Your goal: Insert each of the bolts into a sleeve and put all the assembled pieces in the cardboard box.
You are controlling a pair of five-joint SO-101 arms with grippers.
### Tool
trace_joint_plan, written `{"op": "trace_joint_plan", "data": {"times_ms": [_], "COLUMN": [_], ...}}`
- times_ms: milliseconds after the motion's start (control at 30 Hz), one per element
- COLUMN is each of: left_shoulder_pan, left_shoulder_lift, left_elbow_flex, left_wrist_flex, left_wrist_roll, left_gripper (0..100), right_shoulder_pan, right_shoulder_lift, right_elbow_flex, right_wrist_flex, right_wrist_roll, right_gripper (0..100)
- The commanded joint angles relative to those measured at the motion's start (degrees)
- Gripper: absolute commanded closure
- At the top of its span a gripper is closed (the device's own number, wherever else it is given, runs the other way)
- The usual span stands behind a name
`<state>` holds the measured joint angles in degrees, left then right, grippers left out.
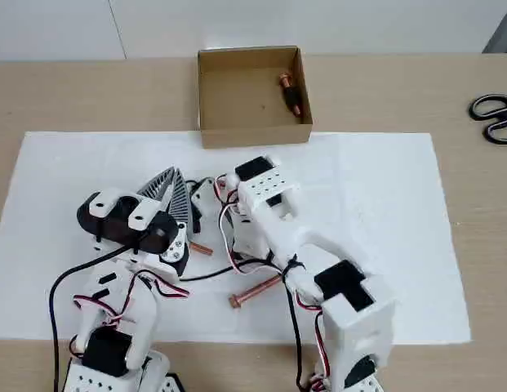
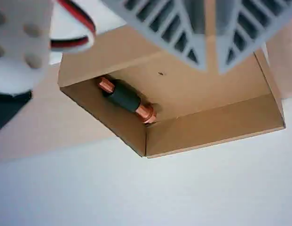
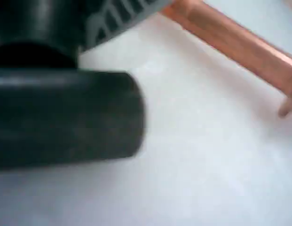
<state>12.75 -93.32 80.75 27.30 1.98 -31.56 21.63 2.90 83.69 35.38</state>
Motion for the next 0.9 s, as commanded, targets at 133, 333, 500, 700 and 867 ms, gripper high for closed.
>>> {"op": "trace_joint_plan", "data": {"times_ms": [133,333,500,700,867], "left_shoulder_pan": [-0.26,-0.26,-0.26,-0.18,0.09], "left_shoulder_lift": [-0.70,-0.70,-0.70,-0.70,-0.70], "left_elbow_flex": [-0.31,-0.31,-0.31,-0.31,-0.31], "left_wrist_flex": [-0.18,-0.18,-0.18,-0.18,-0.18], "left_wrist_roll": [0.09,0.09,0.26,0.26,0.26], "left_gripper": [99,99,99,99,99], "right_shoulder_pan": [7.60,11.82,11.91,12.18,12.26], "right_shoulder_lift": [0.57,-2.07,-11.82,-22.02,-31.52], "right_elbow_flex": [-5.71,-15.12,-20.66,-16.79,-4.84], "right_wrist_flex": [-1.10,9.10,12.70,11.03,4.88], "right_wrist_roll": [-3.60,-3.69,-10.46,-17.67,-18.64], "right_gripper": [99.5,99.1,99.1,99.1,99.1]}}
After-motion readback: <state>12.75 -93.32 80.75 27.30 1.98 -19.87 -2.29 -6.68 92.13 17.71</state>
